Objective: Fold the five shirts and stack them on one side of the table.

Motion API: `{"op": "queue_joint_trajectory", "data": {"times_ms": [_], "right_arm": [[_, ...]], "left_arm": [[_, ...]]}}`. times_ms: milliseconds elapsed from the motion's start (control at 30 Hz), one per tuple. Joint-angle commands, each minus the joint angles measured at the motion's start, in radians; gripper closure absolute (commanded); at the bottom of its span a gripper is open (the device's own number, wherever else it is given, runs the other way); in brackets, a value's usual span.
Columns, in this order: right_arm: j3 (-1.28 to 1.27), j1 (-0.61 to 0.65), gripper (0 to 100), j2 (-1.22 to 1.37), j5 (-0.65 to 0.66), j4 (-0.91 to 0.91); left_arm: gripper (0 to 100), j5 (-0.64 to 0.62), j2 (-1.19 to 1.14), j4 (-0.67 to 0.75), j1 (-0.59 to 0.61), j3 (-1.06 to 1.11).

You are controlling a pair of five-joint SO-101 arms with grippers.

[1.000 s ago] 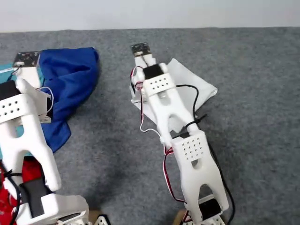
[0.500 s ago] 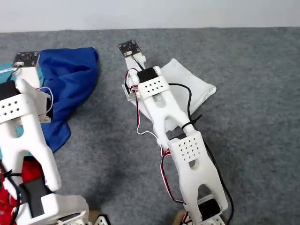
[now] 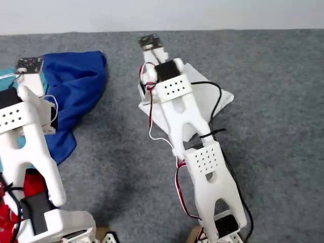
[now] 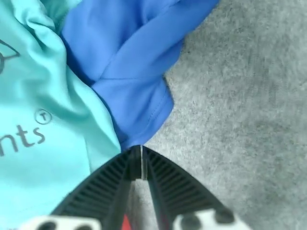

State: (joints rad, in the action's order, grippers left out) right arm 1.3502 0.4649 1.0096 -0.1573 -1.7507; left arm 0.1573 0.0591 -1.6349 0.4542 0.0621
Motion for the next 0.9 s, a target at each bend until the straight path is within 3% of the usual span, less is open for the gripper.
{"op": "queue_joint_trajectory", "data": {"times_ms": [0, 133, 233, 400, 667, 867], "right_arm": [[0.077, -0.056, 99.0, -0.114, -0.095, -0.042], [0.060, -0.108, 99.0, -0.147, -0.206, -0.044], [0.012, -0.159, 97.0, -0.170, -0.358, -0.044], [-0.133, -0.208, 80.0, -0.211, -0.595, -0.044], [-0.262, -0.208, 61.2, -0.236, -0.701, -0.036], [-0.262, -0.232, 59.5, -0.151, -0.741, -0.015]], "left_arm": [[99, 0.000, 0.046, -0.012, 0.000, 0.024], [99, 0.002, 0.046, -0.012, 0.000, 0.065], [99, 0.005, 0.046, -0.012, 0.000, 0.071], [99, 0.006, 0.046, -0.006, 0.000, 0.067], [99, 0.006, 0.037, -0.003, -0.002, 0.067], [99, 0.006, 0.037, 0.032, -0.002, 0.071]]}}
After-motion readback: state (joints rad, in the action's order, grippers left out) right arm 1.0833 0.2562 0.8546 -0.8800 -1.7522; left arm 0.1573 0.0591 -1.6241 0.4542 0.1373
